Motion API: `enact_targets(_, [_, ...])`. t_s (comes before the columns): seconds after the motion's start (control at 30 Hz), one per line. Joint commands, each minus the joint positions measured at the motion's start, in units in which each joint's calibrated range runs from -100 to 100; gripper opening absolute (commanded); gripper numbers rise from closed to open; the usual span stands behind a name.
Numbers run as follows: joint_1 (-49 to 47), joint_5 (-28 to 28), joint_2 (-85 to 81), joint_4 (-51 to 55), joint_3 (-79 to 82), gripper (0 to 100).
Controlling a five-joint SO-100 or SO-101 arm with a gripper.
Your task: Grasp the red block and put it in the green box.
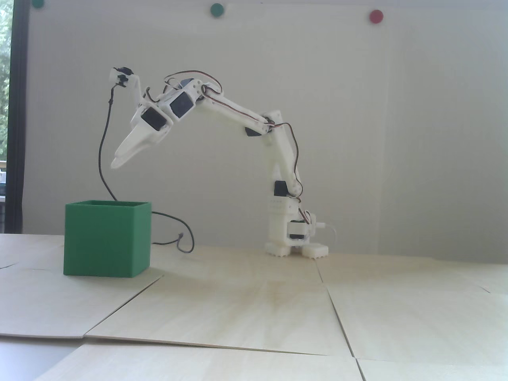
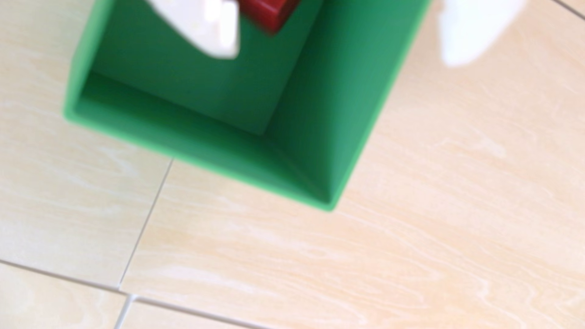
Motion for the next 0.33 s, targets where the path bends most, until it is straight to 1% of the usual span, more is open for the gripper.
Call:
enact_targets(0.0, [-1.75,-0.41,-2.11,-1.90,-5.36,22])
enact_targets(0.13, [-4.81,-0.51,-3.76,0.80,-5.36,12])
enact_targets(0.17, [-5.94,-1.13,-5.74,2.99,-5.36,8])
enact_targets(0.2, [-7.79,-3.06,-8.82,5.44,-5.36,3])
enact_targets(0.23, [-12.53,-4.26,-14.58,12.77,-5.18,2])
enact_targets(0.3, [-14.14,-4.31,-16.55,16.82,-5.18,2])
